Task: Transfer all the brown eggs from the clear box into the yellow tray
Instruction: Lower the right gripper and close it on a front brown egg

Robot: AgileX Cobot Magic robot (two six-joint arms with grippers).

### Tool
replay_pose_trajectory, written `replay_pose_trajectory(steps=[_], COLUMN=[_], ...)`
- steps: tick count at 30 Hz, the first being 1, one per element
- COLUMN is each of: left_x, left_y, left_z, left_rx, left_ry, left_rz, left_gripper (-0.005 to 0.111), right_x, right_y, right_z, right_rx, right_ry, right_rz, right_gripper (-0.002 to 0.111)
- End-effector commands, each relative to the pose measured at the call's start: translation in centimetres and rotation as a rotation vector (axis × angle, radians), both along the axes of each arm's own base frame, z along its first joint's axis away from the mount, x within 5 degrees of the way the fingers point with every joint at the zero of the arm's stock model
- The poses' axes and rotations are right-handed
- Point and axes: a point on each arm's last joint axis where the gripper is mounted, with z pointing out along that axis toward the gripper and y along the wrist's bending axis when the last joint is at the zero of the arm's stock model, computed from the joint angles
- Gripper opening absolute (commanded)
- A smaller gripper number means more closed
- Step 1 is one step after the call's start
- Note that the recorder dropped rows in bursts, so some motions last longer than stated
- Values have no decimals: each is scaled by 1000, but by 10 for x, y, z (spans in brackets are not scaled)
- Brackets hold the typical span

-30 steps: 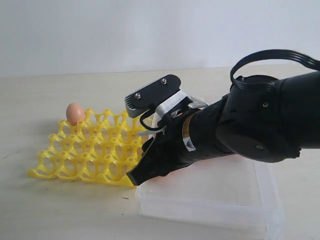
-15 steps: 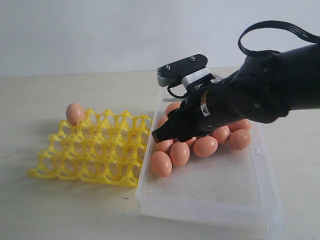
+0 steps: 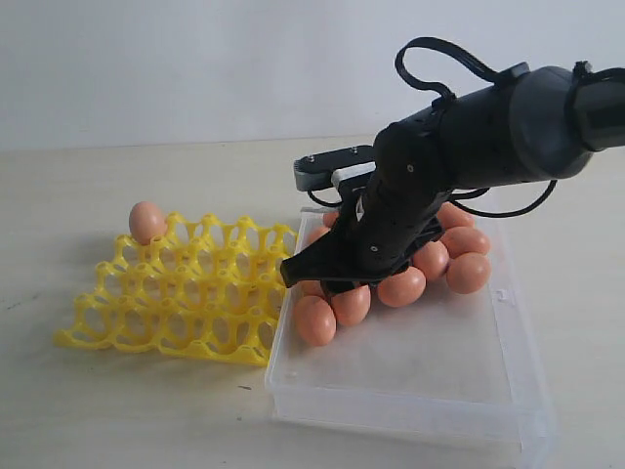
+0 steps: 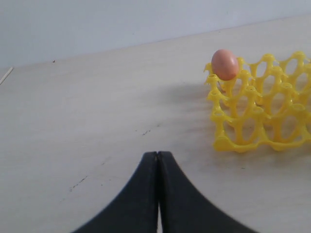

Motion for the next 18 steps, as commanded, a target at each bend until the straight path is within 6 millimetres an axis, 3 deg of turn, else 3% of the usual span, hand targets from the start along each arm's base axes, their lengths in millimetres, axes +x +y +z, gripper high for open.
replay_pose_trajectory(steps=[1,10,18], left_x=[0,0,0], left_y=[0,0,0], left_z=[2,2,2], left_rx=[-6,-6,-6], left_ry=[-16,-16,-16], left_rz=[-4,-4,-4], left_gripper=[0,0,0], right_x=[2,2,-1], right_y=[2,0,-2], right_z=[-1,-2,-23], right_rx=[14,-13,-76], right_ry=[8,8,92], right_rz=[8,24,27], right_gripper=[45,45,45])
